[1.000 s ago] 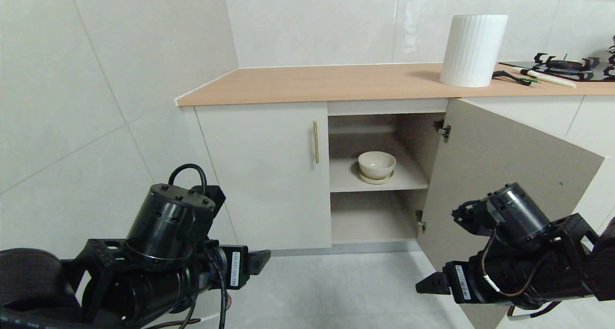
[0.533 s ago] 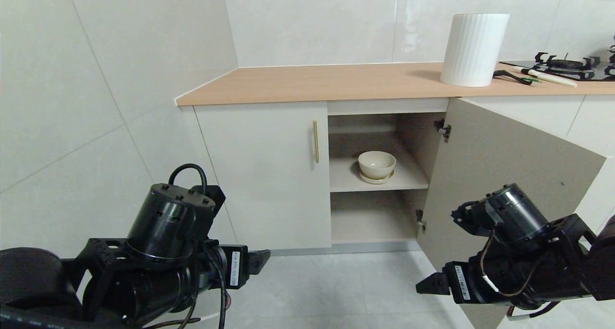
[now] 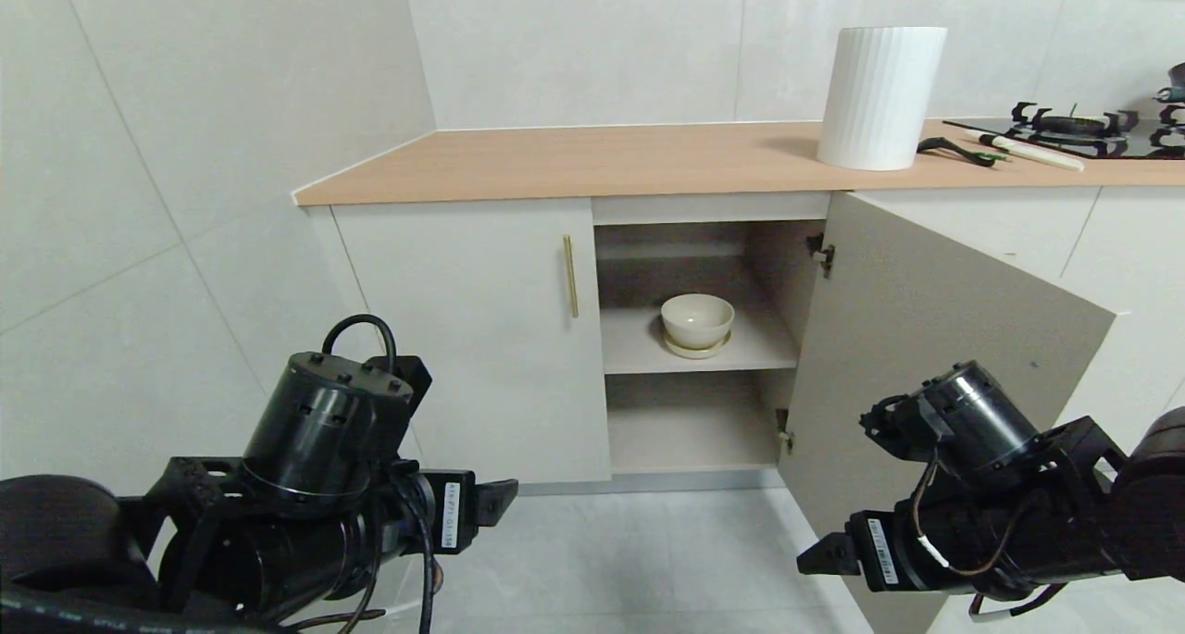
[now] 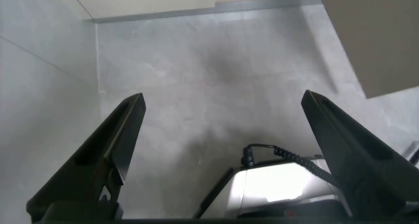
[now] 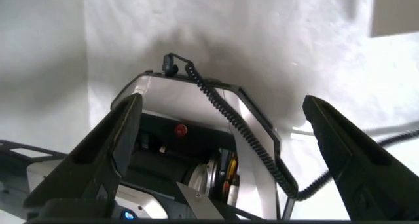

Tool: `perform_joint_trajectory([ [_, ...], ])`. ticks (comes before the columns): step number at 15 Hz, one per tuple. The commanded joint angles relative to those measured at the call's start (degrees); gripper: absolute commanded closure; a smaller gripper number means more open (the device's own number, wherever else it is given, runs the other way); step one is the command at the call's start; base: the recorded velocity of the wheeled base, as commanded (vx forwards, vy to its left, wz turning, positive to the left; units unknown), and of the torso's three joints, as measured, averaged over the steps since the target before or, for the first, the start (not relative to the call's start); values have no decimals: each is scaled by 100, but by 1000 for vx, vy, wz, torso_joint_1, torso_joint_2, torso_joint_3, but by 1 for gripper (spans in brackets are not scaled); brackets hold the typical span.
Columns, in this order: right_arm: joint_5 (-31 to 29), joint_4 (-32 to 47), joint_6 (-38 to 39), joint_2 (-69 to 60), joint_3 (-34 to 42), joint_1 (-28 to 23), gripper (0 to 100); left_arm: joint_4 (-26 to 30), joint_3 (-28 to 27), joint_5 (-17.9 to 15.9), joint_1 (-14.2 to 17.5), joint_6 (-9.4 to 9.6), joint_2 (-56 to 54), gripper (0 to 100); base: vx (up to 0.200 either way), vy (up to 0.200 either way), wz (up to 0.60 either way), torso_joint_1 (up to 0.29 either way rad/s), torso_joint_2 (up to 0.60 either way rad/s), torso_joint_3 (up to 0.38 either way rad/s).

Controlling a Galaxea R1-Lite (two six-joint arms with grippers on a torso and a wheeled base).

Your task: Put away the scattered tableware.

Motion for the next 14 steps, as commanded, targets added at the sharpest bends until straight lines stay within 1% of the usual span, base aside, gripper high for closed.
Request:
perform_joint_trajectory([
  [1, -5, 12, -3, 93, -11, -86, 0, 5, 0, 1, -3, 4, -2, 0, 0, -200, 0, 2, 2, 2],
  [3, -23, 30, -56, 207, -37, -306, 0, -4, 0, 1, -3, -5, 7, 0, 0, -200, 0, 0, 2, 0],
  [5, -137, 249, -337, 242, -116, -763, 0, -4, 0, 1, -3, 4, -28, 0, 0, -200, 0, 5, 5, 2],
  [6, -146, 451, -460, 207, -231, -1018, 0, 5, 0, 1, -3, 4, -37, 0, 0, -200, 0, 2, -2, -2],
  [7, -146, 592, -522, 198, -310, -1167, 0, 5, 0, 1, -3, 4, -46, 0, 0, -200, 0, 12, 2, -2],
  [8, -146, 1067, -794, 84, -486, -1475, 0, 5, 0, 1, -3, 4, -37, 0, 0, -200, 0, 2, 7, -2],
  [10, -243, 1787, -1286, 13, -828, -1967, 0, 5, 0, -8, -3, 4, -37, 0, 0, 0, 0, 0, 0, 0],
  [11, -331, 1946, -1401, -48, -943, -2240, 0, -4, 0, -8, -3, 4, -37, 0, 0, 0, 0, 0, 0, 0],
  [13, -383, 1972, -1638, -110, -1136, -2793, 0, -4, 0, -8, -3, 4, -37, 0, 0, 0, 0, 0, 0, 0],
  [14, -383, 1946, -1656, -92, -1198, -2960, 0, -4, -8, -8, 5, -5, -37, 0, 0, 0, 0, 0, 0, 0],
])
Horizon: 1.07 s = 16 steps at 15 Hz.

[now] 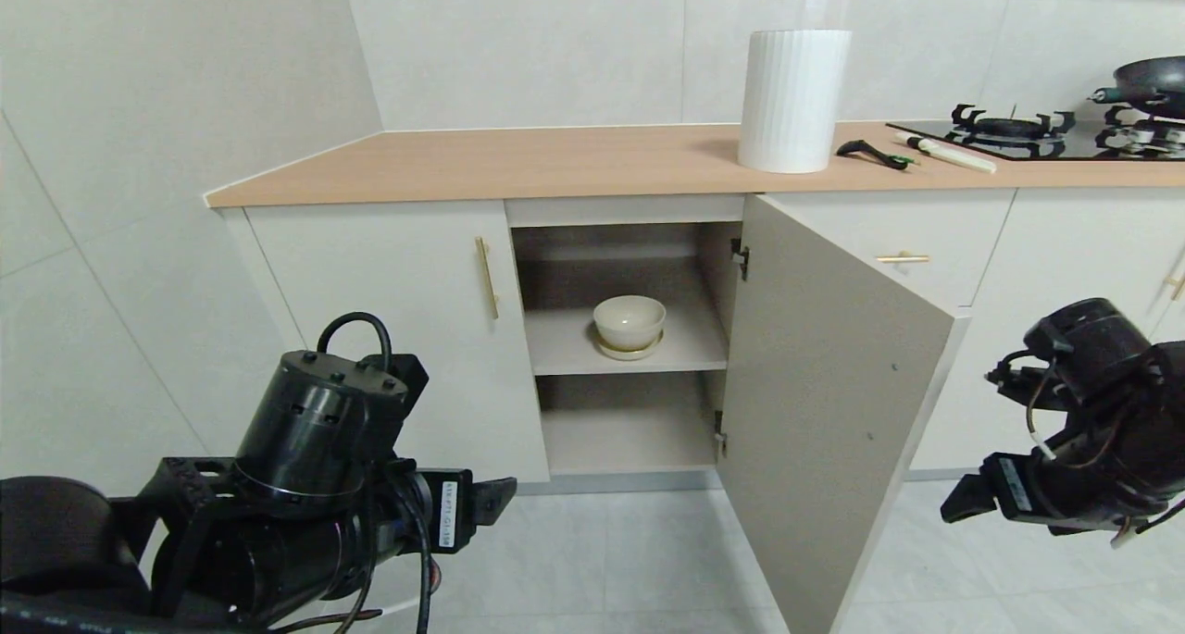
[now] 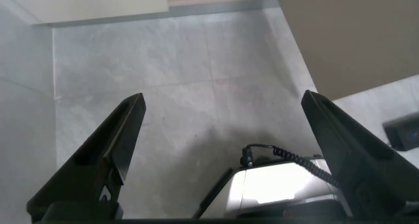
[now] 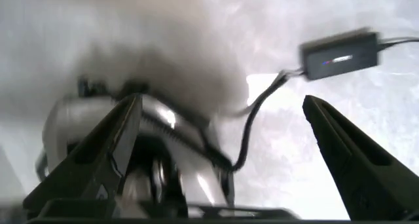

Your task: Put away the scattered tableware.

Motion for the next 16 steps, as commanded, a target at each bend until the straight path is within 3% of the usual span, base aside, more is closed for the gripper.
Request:
perform_joint_trajectory([
  [1, -13, -13, -31, 9, -275, -442, 0, -8, -8, 2, -1, -14, 5, 0, 0, 0, 0, 0, 0, 0],
  [5, -21, -408, 101, 343, -538, -802, 0, -8, -17, 2, -1, -14, 5, 0, 0, 0, 0, 0, 0, 0],
  [6, 22, -874, 417, 413, -494, -802, 0, -8, -17, 2, -1, -14, 5, 0, 0, 0, 0, 0, 0, 0],
  [12, 31, -1814, 892, 835, -486, -635, 0, -8, -52, 2, -1, -40, 5, 0, 0, 0, 0, 0, 0, 0],
  [14, 154, -1902, 900, 879, -477, -573, 0, -8, -105, 2, -1, -163, 32, 0, 0, 0, 0, 0, 0, 0],
  [16, 409, -1920, 892, 879, -512, -459, 0, 27, -114, -7, -1, -146, -47, 0, 0, 0, 0, 0, 0, 0],
])
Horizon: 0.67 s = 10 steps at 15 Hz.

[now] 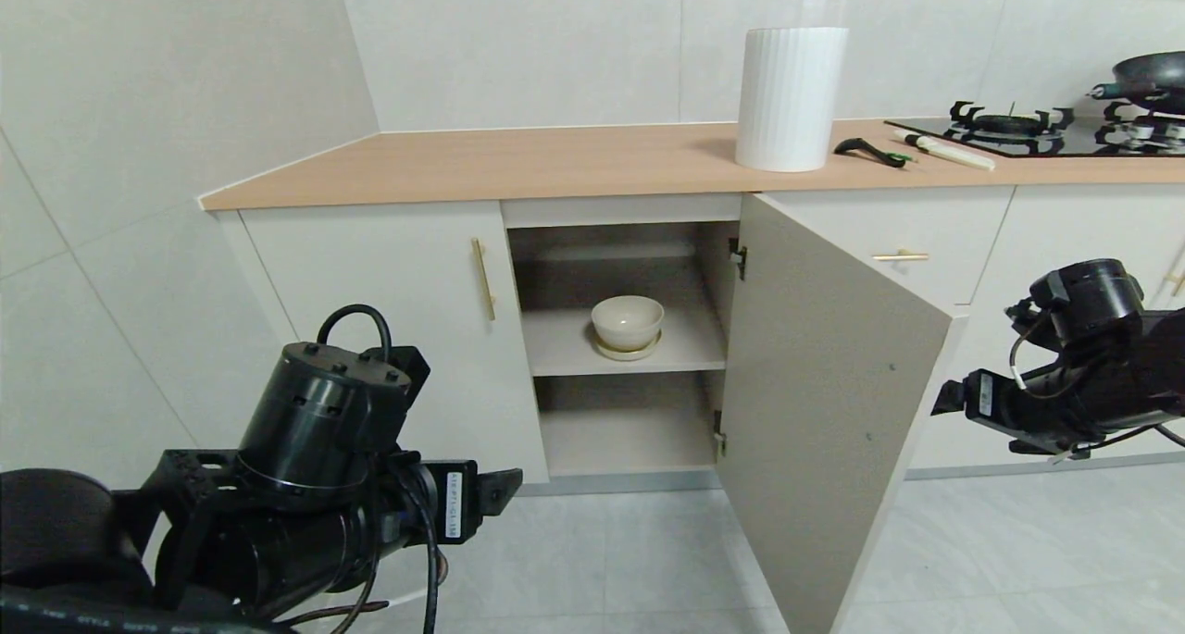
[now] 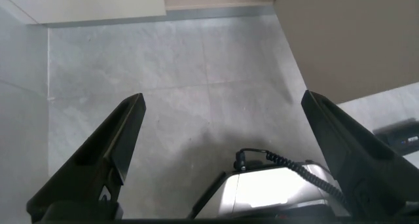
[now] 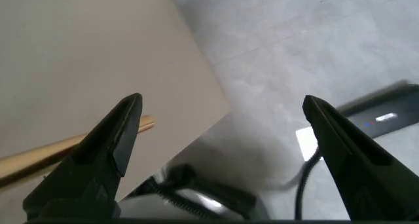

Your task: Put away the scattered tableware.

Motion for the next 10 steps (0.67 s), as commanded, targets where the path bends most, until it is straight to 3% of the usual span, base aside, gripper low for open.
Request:
perform_joint_trajectory([
  [1, 112, -5, -6, 15, -27, 219, 0, 10, -14, 1, -1, 5, -45, 0, 0, 0, 0, 0, 0, 0],
  [5, 156, -14, -14, -55, -115, 861, 0, 115, -93, 1, 263, 111, -239, 0, 0, 0, 0, 0, 0, 0],
  [7, 437, -40, -50, 112, -457, 1476, 0, 185, -120, 10, 342, 172, -344, 0, 0, 0, 0, 0, 0, 0],
  [10, 332, -49, -76, 613, -791, 2460, 0, 229, -163, 10, 333, 172, -405, 0, 0, 0, 0, 0, 0, 0],
])
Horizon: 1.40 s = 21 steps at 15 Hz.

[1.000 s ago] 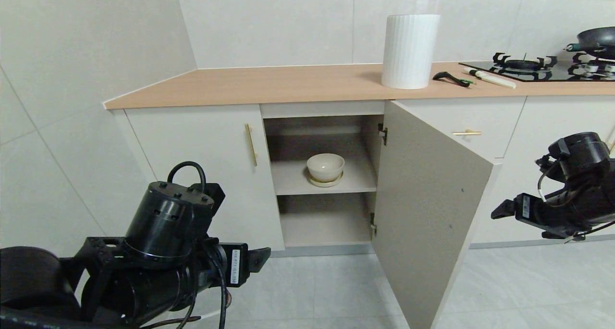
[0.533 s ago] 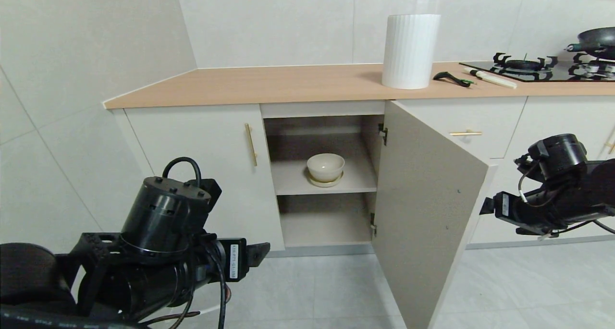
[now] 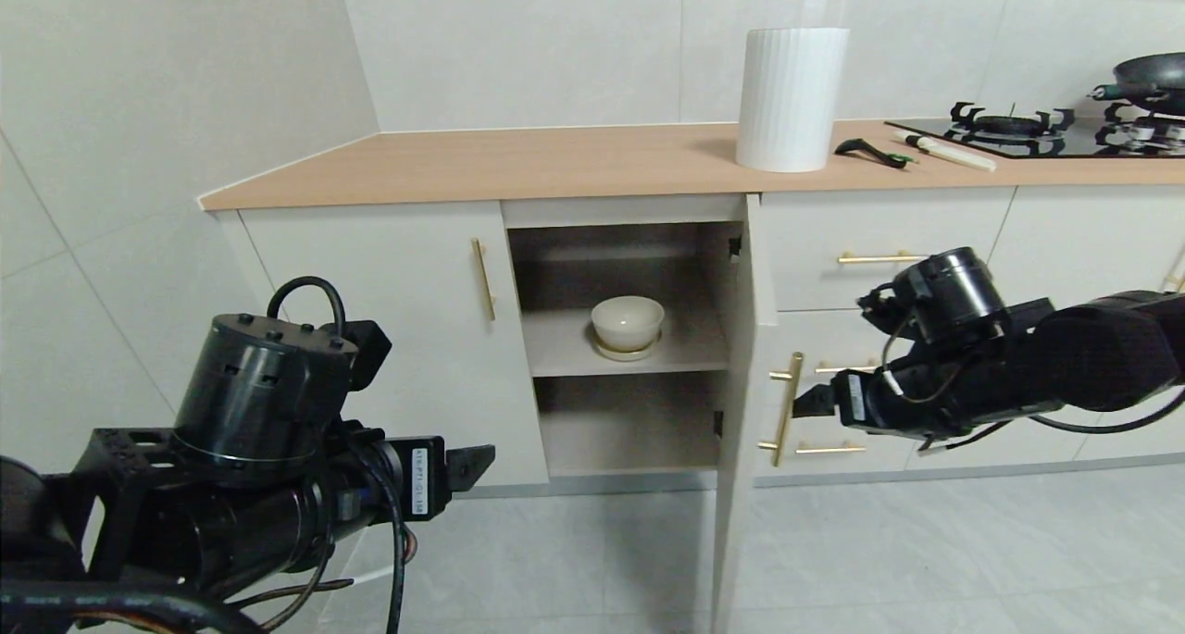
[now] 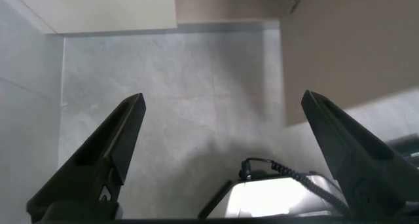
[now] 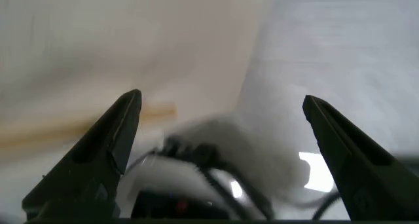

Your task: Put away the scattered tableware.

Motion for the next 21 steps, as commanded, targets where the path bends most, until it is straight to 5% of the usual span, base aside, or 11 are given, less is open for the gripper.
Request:
perform_joint_trajectory([
  [1, -27, -2, -8, 522, -421, 512, 0, -28, -21, 25, 1, -17, -41, 0, 0, 0, 0, 0, 0, 0],
  [9, -62, -64, 10, 1419, -1185, 626, 0, -2, 14, 113, -17, 133, -164, 0, 0, 0, 0, 0, 0, 0],
  [21, -141, -1813, 1196, 2052, -1379, 723, 0, 86, -144, 579, 9, 150, -225, 0, 167, 0, 0, 4, 2, 2],
])
